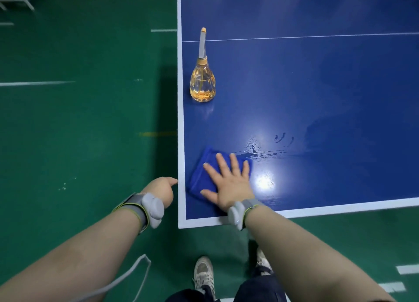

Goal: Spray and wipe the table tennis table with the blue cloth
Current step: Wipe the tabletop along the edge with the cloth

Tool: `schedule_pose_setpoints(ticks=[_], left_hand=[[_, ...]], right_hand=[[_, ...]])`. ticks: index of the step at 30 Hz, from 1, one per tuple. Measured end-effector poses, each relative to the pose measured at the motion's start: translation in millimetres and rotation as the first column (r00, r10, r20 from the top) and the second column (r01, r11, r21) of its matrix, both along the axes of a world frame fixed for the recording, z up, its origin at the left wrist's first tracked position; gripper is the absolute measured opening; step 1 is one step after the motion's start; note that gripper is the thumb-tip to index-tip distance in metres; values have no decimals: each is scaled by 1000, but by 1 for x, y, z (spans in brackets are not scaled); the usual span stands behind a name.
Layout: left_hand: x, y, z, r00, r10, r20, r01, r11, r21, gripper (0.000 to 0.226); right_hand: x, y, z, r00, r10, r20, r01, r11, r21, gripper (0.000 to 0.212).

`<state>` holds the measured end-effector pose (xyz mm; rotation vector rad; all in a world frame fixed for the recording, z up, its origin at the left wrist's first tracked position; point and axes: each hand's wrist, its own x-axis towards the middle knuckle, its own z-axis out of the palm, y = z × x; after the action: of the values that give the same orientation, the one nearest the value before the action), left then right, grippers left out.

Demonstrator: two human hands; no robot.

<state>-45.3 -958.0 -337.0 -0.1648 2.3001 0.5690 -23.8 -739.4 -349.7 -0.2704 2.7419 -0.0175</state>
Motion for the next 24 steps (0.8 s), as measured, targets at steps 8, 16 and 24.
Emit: schedule_pose_setpoints(ticks=[8, 16, 24], left_hand=[[0, -14, -3, 999, 39, -8, -39, 999, -11, 64], [2, -19, -2, 995, 100, 8, -99, 995, -31, 58], [3, -18, 4, 979, 199, 32, -199, 980, -18, 52]], right_hand=[[-3, 79, 6, 860, -510, -8, 510, 859, 48, 80], [43, -32, -8, 977, 214, 1, -213, 974, -72, 87], [-23, -17, -8, 930, 365, -51, -367, 929, -40, 91]])
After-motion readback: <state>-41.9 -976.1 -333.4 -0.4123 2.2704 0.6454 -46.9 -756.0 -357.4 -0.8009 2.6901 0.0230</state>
